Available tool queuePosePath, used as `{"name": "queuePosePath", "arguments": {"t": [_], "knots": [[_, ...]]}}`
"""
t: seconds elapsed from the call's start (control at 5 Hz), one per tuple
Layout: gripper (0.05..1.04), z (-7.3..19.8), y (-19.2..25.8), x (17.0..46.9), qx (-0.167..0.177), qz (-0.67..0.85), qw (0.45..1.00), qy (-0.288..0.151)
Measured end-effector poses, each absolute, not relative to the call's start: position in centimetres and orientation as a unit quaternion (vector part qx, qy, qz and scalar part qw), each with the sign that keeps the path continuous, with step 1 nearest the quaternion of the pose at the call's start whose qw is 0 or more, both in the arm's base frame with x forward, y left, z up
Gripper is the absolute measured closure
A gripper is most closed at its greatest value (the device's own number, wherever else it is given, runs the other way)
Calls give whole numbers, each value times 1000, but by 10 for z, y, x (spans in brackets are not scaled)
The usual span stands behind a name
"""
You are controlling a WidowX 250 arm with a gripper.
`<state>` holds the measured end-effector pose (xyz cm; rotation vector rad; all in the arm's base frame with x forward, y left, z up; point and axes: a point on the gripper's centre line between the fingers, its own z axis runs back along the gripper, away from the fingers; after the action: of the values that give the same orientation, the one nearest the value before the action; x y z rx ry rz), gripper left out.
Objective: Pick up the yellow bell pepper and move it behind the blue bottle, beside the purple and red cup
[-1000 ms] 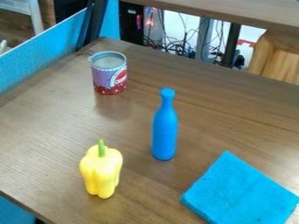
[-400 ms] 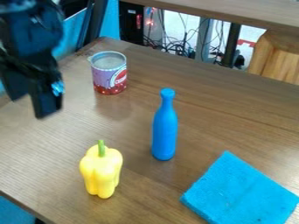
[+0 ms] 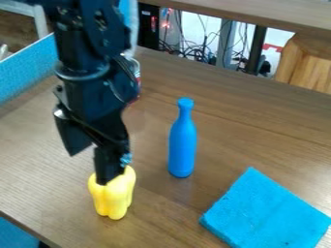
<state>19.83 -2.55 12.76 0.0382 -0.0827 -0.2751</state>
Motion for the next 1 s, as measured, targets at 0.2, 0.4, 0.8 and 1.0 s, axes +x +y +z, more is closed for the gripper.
{"name": "queuePosePath", "arguments": {"t": [0.2, 0.4, 0.8, 1.0], "knots": [[83, 120, -34, 204, 25, -136, 989, -43], [83, 117, -33, 207, 33, -130, 990, -45], [158, 109, -32, 218, 41, -134, 989, -56], [440, 108, -31, 218, 41, -136, 988, -55]]}}
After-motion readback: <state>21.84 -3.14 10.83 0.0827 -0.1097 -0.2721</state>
